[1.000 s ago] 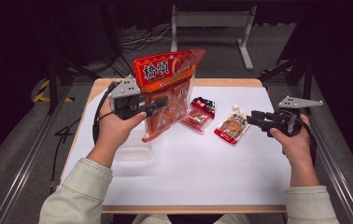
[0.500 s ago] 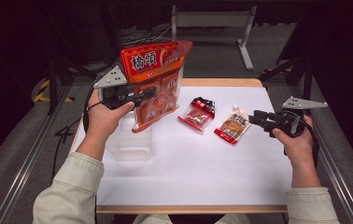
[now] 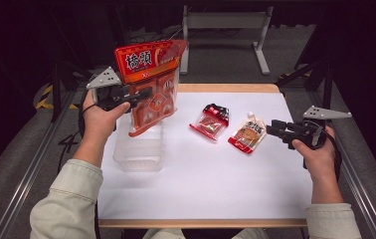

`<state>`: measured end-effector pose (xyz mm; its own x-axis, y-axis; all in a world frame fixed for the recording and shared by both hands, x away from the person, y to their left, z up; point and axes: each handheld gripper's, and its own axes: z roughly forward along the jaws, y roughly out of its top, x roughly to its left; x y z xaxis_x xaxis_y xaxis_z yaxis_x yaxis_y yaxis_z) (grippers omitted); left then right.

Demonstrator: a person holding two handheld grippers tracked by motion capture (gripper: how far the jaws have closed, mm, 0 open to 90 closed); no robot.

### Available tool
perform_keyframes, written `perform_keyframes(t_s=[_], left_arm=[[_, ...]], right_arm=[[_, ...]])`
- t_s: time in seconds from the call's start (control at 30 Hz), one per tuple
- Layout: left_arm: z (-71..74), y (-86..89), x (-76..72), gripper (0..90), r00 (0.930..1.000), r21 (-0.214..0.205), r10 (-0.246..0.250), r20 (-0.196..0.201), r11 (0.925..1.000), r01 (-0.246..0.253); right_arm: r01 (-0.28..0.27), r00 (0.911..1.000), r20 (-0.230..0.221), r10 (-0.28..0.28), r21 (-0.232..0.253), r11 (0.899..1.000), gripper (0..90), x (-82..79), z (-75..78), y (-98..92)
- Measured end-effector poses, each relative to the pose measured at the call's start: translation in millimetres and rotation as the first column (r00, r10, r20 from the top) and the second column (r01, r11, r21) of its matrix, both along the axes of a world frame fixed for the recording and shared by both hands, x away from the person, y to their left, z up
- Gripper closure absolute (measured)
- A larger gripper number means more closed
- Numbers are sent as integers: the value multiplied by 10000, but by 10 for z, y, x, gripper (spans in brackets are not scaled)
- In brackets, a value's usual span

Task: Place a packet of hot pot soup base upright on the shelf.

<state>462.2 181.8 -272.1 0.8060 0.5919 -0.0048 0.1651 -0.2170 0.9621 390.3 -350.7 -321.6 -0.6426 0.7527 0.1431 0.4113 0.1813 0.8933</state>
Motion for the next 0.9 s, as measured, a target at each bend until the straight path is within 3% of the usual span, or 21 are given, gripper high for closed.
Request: perform_keyframes(t_s=[0.13,0.4,0.47,0.63,0.77,0.9], left_arm=[[-36,55,53,710,10000,-66,15,-63,10000,-15],[-138,119,173,710,9982,-83,525,-292,9986,-527],[-190,156,235,710,9968,-308,662,-452,9972,-677],[-238,196,299,710,9951,-184,861,-495,9960,-871],[-297,257,329,710,9920,-368,1072,-667,9933,-1098],[-336,284,338,710,9900,-146,1274,-603,9916,-1285]], right_arm=[[89,10000,-44,-89,-44,10000,616,-30,-14,-19],[158,9998,-129,-160,-132,9998,611,-75,-46,-40],[202,9997,-154,-202,-38,9998,606,-95,-46,-73],[170,9998,-136,-170,45,9998,599,-117,-55,-104],[139,9998,-129,-138,107,9998,604,-129,-62,-111],[-59,9999,-121,61,175,9998,604,-120,-79,-82]])
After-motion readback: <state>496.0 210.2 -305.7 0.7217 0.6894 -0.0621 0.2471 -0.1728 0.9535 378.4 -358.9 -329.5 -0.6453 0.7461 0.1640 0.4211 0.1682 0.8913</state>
